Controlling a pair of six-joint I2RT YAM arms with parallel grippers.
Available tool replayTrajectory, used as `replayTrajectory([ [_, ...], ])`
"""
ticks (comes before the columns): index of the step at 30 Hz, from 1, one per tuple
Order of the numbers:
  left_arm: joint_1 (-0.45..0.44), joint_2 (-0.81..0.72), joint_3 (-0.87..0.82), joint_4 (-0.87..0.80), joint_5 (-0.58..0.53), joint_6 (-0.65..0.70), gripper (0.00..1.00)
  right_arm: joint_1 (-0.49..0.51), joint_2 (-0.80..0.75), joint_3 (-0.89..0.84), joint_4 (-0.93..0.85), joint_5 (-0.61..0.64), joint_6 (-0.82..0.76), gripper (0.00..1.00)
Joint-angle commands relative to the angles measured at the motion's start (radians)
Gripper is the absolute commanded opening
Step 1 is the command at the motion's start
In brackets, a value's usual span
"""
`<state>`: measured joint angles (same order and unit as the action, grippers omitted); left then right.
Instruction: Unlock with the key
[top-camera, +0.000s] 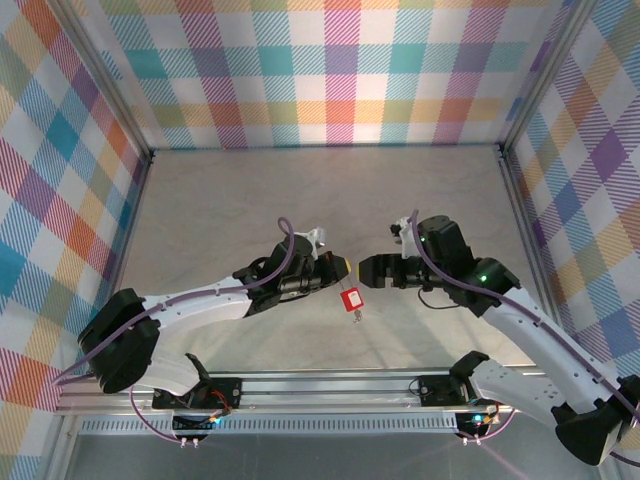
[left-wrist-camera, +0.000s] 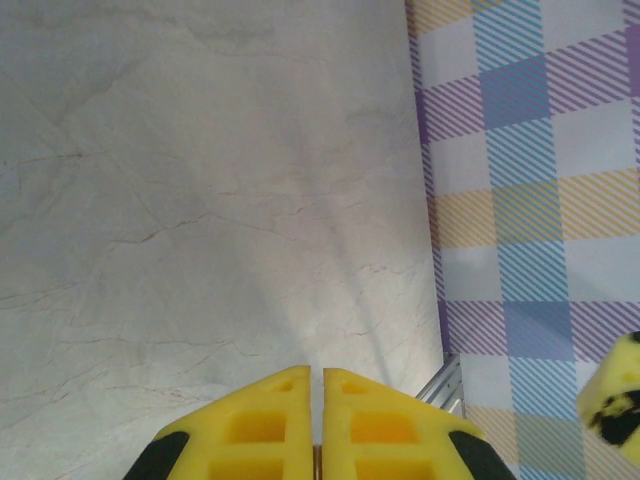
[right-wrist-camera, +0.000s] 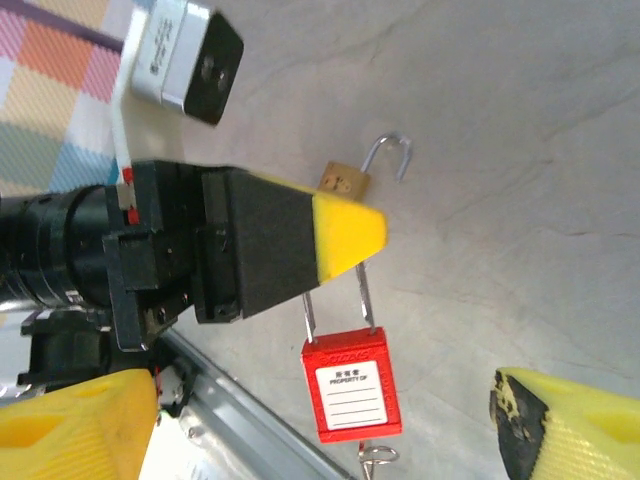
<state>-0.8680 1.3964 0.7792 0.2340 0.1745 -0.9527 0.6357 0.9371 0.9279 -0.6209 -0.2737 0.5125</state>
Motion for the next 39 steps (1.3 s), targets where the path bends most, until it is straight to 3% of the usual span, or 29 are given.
replayTrajectory([
  [1, 0.002, -0.049, -0.012, 0.073, 0.003, 0.021, 0.0, -0.002, -0.009, -0.076, 0.086, -0.16, 0.011, 0.82],
  [3, 0.003, -0.055, -0.012, 0.064, -0.005, 0.023, 0.0, 0.007, -0.011, -0.102, 0.117, -0.213, 0.006, 0.81],
  [10, 0.002, -0.049, -0.005, 0.099, 0.0, 0.018, 0.0, 0.151, 0.032, -0.131, 0.091, -0.012, -0.086, 0.84],
  [19, 0.002, -0.056, 0.002, 0.106, 0.008, 0.005, 0.0, 0.16, 0.087, -0.152, 0.11, 0.123, -0.124, 0.8],
  [26, -0.003, -0.045, 0.004, 0.126, 0.023, -0.006, 0.0, 0.16, 0.094, -0.164, 0.174, 0.142, -0.152, 0.67],
  [30, -0.002, -0.036, -0.003, 0.138, 0.016, -0.003, 0.0, 0.159, 0.115, -0.174, 0.174, 0.138, -0.146, 0.53],
  [35, -0.002, -0.025, 0.009, 0.111, 0.014, 0.004, 0.0, 0.158, 0.114, -0.196, 0.165, 0.143, -0.129, 0.54],
  [39, -0.002, -0.007, 0.029, 0.055, 0.01, 0.031, 0.0, 0.159, 0.099, -0.206, 0.123, 0.217, -0.112, 0.67],
])
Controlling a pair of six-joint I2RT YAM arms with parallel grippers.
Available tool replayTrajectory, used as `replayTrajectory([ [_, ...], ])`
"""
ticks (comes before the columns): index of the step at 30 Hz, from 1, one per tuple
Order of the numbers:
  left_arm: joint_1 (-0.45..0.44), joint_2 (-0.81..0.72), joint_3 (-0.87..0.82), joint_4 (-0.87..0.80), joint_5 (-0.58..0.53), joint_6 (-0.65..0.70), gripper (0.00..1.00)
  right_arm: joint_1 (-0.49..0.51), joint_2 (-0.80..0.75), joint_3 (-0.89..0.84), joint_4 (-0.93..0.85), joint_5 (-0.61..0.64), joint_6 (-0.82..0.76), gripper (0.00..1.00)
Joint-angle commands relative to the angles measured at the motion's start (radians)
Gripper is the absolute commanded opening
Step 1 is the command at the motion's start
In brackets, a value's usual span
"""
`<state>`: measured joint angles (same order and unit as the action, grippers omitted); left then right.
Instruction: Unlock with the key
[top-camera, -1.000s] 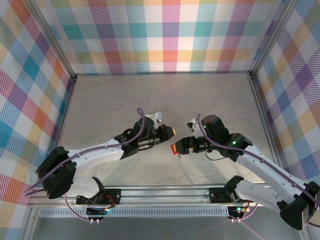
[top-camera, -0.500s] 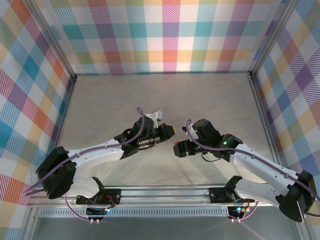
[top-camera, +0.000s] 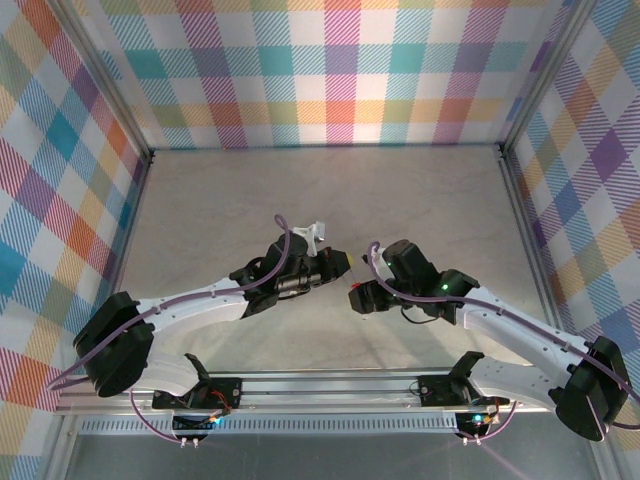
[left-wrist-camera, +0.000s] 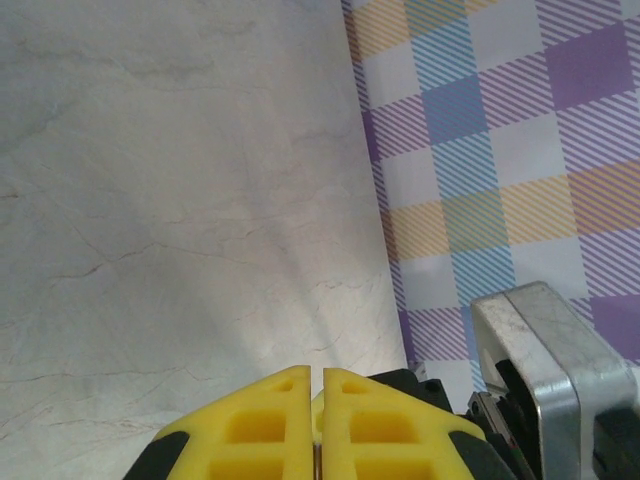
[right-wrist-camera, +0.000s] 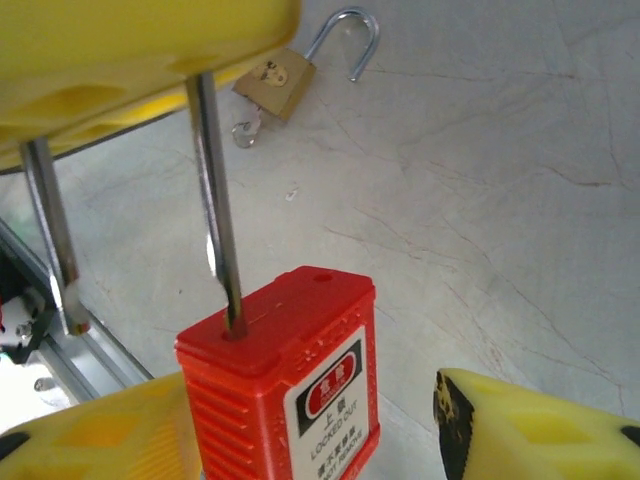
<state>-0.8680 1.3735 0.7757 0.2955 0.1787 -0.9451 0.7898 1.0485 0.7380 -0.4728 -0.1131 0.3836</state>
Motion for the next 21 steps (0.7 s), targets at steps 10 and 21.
replayTrajectory([
  [10, -0.003, 0.119, 0.123, -0.197, -0.017, 0.094, 0.0, 0.003, -0.009, -0.054, -0.007, 0.079, 0.038, 0.72],
  [21, -0.004, 0.265, 0.464, -0.877, -0.242, 0.375, 0.0, -0.061, -0.054, -0.059, -0.112, 0.167, 0.112, 0.8],
])
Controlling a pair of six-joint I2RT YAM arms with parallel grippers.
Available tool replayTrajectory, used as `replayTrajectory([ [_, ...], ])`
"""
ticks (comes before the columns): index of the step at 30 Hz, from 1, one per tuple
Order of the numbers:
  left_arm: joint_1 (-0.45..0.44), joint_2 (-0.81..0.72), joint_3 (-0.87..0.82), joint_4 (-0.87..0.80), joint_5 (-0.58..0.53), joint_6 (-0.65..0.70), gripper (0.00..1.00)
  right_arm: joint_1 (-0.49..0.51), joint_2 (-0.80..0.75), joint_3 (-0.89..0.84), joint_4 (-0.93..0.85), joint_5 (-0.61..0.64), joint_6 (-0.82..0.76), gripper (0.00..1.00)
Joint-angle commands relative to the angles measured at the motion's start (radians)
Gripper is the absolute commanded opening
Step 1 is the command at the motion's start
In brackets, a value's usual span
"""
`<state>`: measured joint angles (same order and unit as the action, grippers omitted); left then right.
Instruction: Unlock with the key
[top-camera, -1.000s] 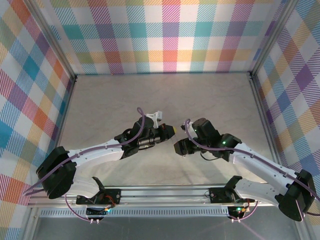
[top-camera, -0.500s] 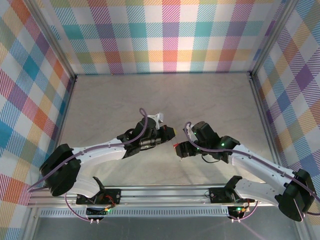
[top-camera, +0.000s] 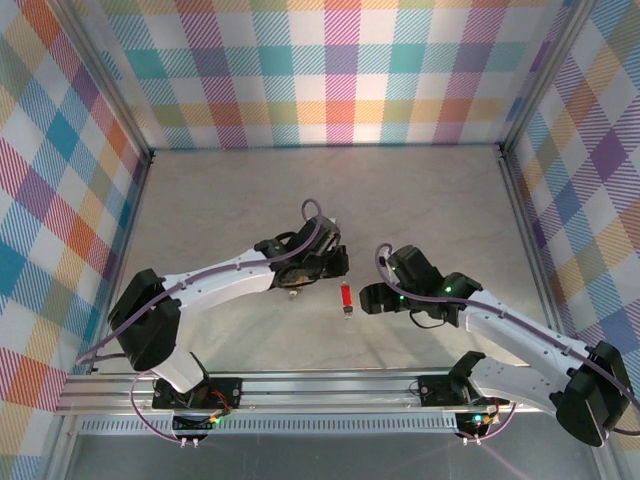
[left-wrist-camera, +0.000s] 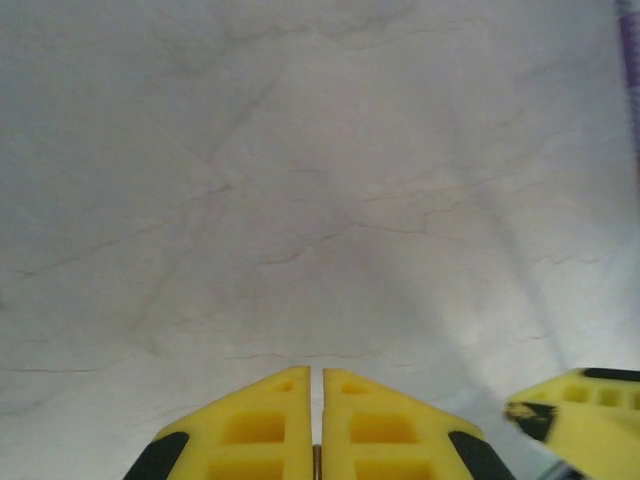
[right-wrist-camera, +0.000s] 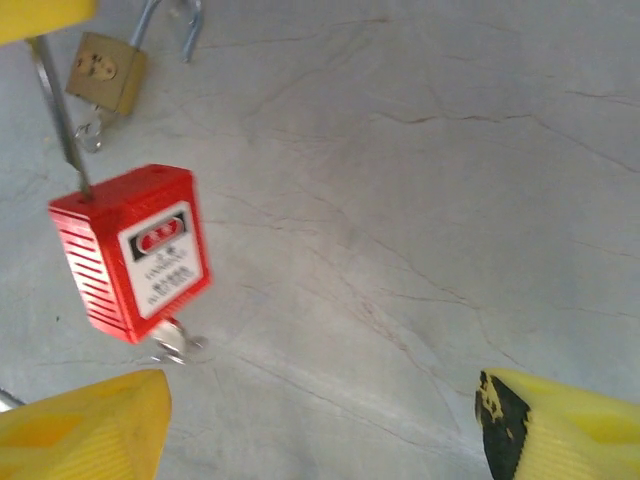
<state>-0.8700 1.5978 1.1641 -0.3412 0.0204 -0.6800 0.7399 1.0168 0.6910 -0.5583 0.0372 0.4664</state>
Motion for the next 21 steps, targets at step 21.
replayTrajectory([
  [21, -0.054, 0.476, 0.548, -0.678, -0.334, 0.261, 0.0, -0.078, -0.121, -0.096, -0.008, -0.058, 0.039, 0.81],
])
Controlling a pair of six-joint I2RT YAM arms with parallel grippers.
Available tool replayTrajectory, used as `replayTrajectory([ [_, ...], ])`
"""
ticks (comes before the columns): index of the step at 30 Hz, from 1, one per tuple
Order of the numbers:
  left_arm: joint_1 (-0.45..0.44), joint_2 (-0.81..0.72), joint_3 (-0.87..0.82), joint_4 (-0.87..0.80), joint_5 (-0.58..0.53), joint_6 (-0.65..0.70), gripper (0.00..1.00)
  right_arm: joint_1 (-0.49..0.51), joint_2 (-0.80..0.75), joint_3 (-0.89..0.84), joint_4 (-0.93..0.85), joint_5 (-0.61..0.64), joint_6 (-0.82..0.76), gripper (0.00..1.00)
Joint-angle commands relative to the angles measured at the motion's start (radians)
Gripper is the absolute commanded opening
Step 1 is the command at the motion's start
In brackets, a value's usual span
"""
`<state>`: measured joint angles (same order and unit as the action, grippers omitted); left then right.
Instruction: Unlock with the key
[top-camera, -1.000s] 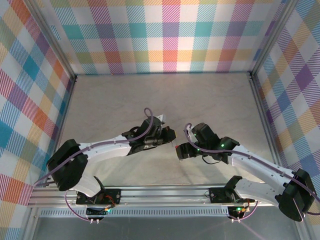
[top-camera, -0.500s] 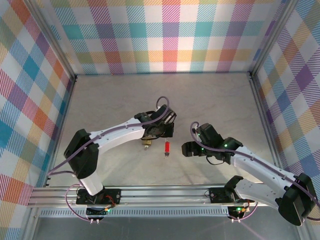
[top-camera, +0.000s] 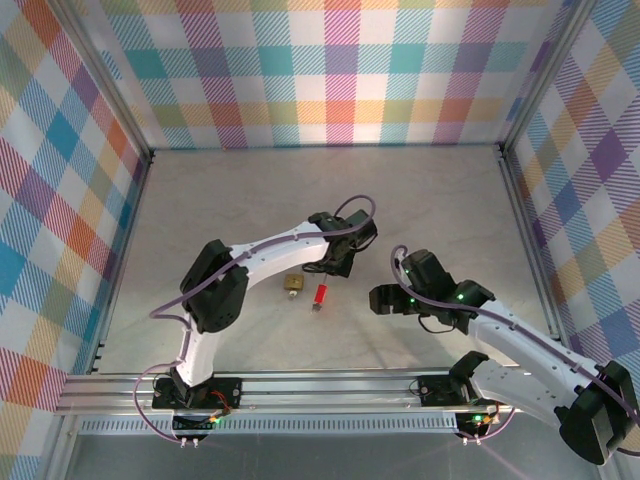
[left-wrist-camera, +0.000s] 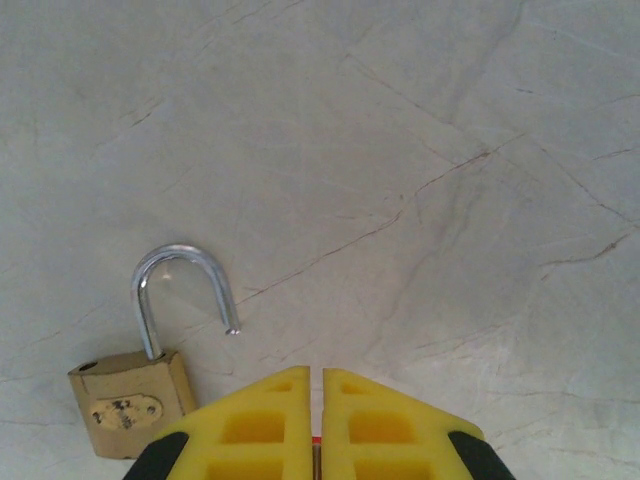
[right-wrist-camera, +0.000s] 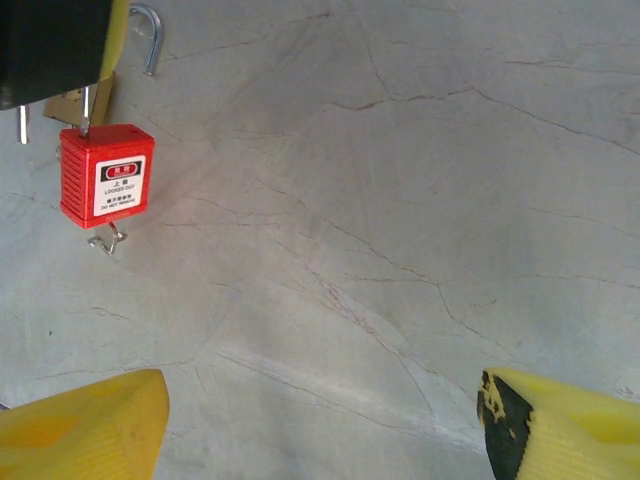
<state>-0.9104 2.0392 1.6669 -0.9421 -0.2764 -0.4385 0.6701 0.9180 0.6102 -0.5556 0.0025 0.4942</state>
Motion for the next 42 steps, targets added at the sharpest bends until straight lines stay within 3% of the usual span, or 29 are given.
replayTrajectory([
  [1, -0.015, 0.05, 0.059, -0.081, -0.036, 0.02, 0.0, -0.01, -0.029, -0.019, -0.011, -0.026, 0.012, 0.81],
  [8, -0.036, 0.127, 0.149, -0.107, -0.017, 0.015, 0.0, -0.023, -0.069, -0.043, -0.024, -0.029, 0.015, 0.81],
  [11, -0.039, 0.136, 0.159, -0.09, 0.012, 0.005, 0.13, -0.029, -0.083, -0.052, -0.027, -0.031, 0.014, 0.81],
  [15, -0.046, 0.127, 0.156, -0.056, 0.052, -0.012, 0.41, -0.035, -0.1, -0.057, -0.037, -0.032, 0.019, 0.82],
  [20, -0.05, 0.094, 0.136, 0.024, 0.143, -0.051, 0.5, -0.04, -0.127, -0.067, -0.041, -0.034, 0.029, 0.82],
  [24, -0.048, 0.018, 0.077, 0.136, 0.222, -0.099, 0.55, -0.04, -0.132, -0.076, -0.04, -0.043, 0.045, 0.82],
  [32, -0.006, -0.198, -0.068, 0.251, 0.176, -0.138, 0.64, -0.039, -0.131, -0.121, 0.067, -0.165, 0.173, 0.81],
  [42, 0.099, -0.571, -0.376, 0.355, 0.094, -0.121, 0.73, 0.085, 0.203, 0.022, 0.207, -0.144, 0.324, 0.82],
])
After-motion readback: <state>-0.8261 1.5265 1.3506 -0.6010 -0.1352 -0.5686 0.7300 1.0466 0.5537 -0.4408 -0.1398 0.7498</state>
